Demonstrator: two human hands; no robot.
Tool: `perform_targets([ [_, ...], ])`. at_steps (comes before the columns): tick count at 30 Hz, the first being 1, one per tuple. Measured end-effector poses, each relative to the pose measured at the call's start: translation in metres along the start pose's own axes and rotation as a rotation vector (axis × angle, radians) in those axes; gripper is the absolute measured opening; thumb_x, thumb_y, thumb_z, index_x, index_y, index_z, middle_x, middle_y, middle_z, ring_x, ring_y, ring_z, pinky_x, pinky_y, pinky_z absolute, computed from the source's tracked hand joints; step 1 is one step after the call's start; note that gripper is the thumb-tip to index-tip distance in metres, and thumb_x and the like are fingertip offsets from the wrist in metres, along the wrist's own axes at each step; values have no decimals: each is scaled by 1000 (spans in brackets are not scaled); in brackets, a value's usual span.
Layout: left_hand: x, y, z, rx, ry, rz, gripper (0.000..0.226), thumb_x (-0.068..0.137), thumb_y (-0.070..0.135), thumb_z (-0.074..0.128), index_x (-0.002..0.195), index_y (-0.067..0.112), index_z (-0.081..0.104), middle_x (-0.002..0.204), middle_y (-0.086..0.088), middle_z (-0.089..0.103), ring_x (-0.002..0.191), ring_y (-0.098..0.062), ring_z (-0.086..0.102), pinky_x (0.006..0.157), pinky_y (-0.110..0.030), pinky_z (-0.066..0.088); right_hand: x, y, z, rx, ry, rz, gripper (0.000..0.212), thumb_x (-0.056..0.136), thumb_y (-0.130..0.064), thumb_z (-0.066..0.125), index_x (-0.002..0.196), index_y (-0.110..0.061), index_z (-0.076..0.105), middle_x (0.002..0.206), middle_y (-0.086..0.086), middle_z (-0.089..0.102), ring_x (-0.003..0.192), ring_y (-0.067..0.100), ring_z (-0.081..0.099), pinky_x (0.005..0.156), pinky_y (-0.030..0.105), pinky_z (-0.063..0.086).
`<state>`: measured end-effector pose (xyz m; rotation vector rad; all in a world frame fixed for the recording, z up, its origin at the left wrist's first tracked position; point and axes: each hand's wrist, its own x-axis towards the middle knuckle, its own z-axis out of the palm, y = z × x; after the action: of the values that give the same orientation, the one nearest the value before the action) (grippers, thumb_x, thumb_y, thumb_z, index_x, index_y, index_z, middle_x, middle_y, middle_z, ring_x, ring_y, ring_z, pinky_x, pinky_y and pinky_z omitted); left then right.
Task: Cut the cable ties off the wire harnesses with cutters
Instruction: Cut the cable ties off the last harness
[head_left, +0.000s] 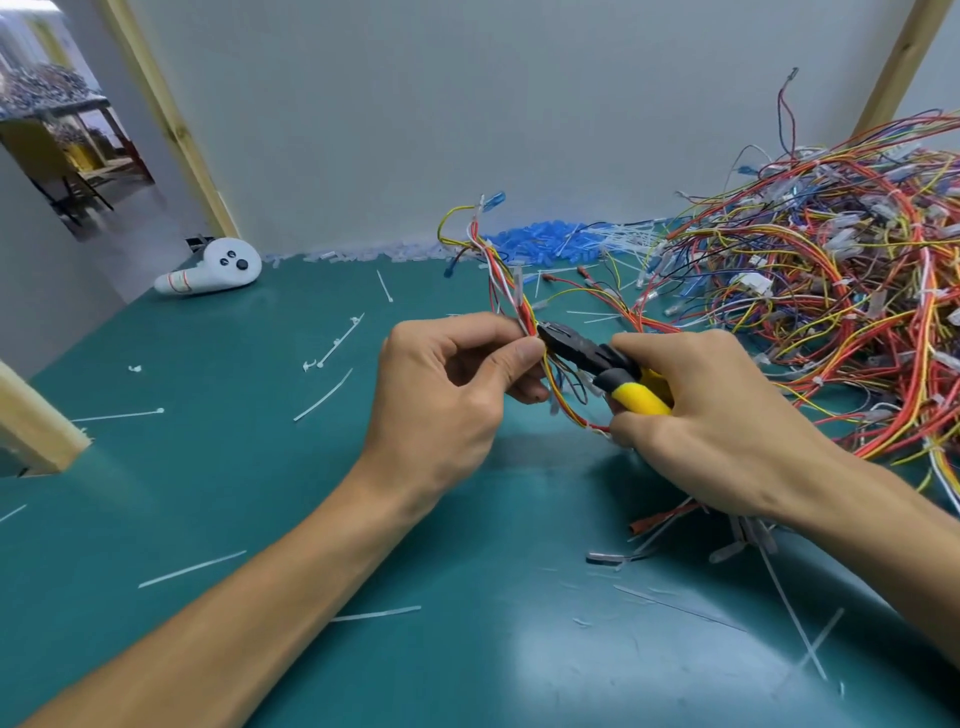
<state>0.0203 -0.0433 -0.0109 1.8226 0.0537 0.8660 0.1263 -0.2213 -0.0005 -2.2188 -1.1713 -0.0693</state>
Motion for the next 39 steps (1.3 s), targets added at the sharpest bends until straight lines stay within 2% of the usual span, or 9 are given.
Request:
perform_targets([
  [4,-1,0,0,-9,-20,-9,15,93,-7,68,80,-7,74,70,-17,73,59,-19,72,66,-28,59,0,-3,1,69,-68,24,20,65,-19,57,72,-13,39,61,15,38,56,16,22,50,44,23],
  [9,-2,2,0,-35,-47,16,14,93,-3,69,81,-6,74,69,-13,73,59,-19,71,66,-27,58,-2,-3,0,94,-117,47,24,63,-7,54,76,-12,35,57,2,25,56,16,19,51,40,19],
  [17,9,1,-13,-234,85,-164,21,86,11,66,71,-3,64,70,-14,65,65,-31,64,66,-39,56,3,-7,-10,309,34,135,20,58,-14,52,68,-7,36,58,-2,28,55,17,24,53,37,21],
  [22,16,-2,-22,-252,179,-275,12,88,19,62,80,10,65,80,-13,71,73,-32,68,58,-35,57,4,1,-7,124,86,93,27,76,-6,62,64,-21,43,60,12,40,59,26,32,54,39,25],
  [24,18,-1,-23,-272,202,-289,17,93,18,60,81,10,69,83,-13,74,68,-27,67,54,-33,58,4,2,-7,104,35,108,4,74,-19,57,73,-21,53,68,9,51,65,31,43,57,39,32],
  [28,23,2,-25,-349,295,-312,28,99,9,52,78,7,71,79,-13,74,63,-26,70,53,-31,57,6,2,-8,184,7,161,32,61,-21,53,87,-28,69,94,-7,57,77,11,52,65,34,42],
  [31,26,3,-29,-436,358,-356,31,98,6,50,76,8,71,76,-13,71,61,-28,70,53,-30,57,8,4,-12,314,-9,245,50,54,-20,58,97,-40,73,101,-17,62,82,10,59,71,33,49],
  [36,28,4,-32,-511,395,-390,28,97,6,48,78,6,69,74,-8,73,61,-21,70,53,-28,57,11,10,-13,459,-82,256,65,67,0,72,111,-47,74,67,-26,63,52,6,49,54,28,44],
  [39,28,5,-31,-548,375,-396,35,98,7,51,71,9,72,80,-12,75,62,-20,71,55,-27,58,10,8,-11,384,-33,243,61,62,-14,69,114,-46,72,103,-17,61,75,7,58,67,35,49],
])
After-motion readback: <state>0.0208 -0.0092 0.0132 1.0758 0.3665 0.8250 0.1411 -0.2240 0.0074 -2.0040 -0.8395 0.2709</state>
